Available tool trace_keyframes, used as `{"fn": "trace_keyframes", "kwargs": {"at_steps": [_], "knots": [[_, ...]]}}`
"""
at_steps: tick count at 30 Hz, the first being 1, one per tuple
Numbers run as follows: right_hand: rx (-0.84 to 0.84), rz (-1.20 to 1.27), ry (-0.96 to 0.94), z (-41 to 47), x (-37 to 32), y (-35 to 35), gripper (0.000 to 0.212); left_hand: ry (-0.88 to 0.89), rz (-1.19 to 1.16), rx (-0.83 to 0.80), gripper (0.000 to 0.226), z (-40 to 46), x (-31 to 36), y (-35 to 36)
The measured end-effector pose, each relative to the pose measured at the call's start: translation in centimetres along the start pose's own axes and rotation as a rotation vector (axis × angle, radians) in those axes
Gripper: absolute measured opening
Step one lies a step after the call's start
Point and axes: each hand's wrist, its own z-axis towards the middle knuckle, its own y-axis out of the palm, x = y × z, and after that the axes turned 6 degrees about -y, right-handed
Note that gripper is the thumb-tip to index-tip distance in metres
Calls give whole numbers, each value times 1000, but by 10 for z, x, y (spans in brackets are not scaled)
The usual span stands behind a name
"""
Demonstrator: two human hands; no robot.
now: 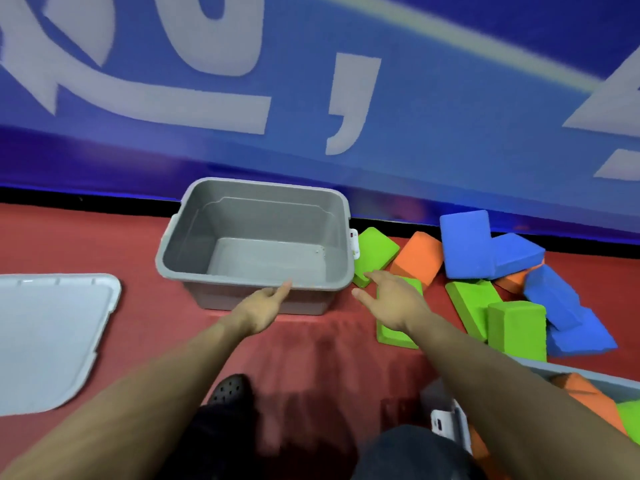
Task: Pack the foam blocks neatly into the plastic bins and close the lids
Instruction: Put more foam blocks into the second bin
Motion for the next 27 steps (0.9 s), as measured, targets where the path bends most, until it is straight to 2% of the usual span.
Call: {"fn": "trace_keyframes", "kwargs": {"at_steps": [5,7,9,12,14,18,20,24,25,27], "knots": [[-124,-52,-73,74,-43,43,65,71,309,312,80,47,-72,-65],[-160,-104,-104,95,-40,67,66,119,495,395,93,68,-98,-75],[-174,-155,-128,111,-29,86,69,182,651,415,111,89,-114,-76],[-149,-185,-125,125,-8,102,67,234,709,399,114,119,-110,-67],[-126,-186,-142,133,2,107,62,221,674,346,100,134,-95,-54],[-69,25,-111,133,5,107,55,189,741,278,71,141,-70,-28],[-95,114,-92,126,8,105,51,183,782,231,70,134,-61,-29],[-201,165,-155,103,18,111,43,194,765,-1,94,118,-59,-40],[-215,158,-170,96,19,113,41,184,744,-75,92,112,-61,-38],[-233,87,-215,83,18,113,39,118,730,-224,68,99,-64,-30]]}}
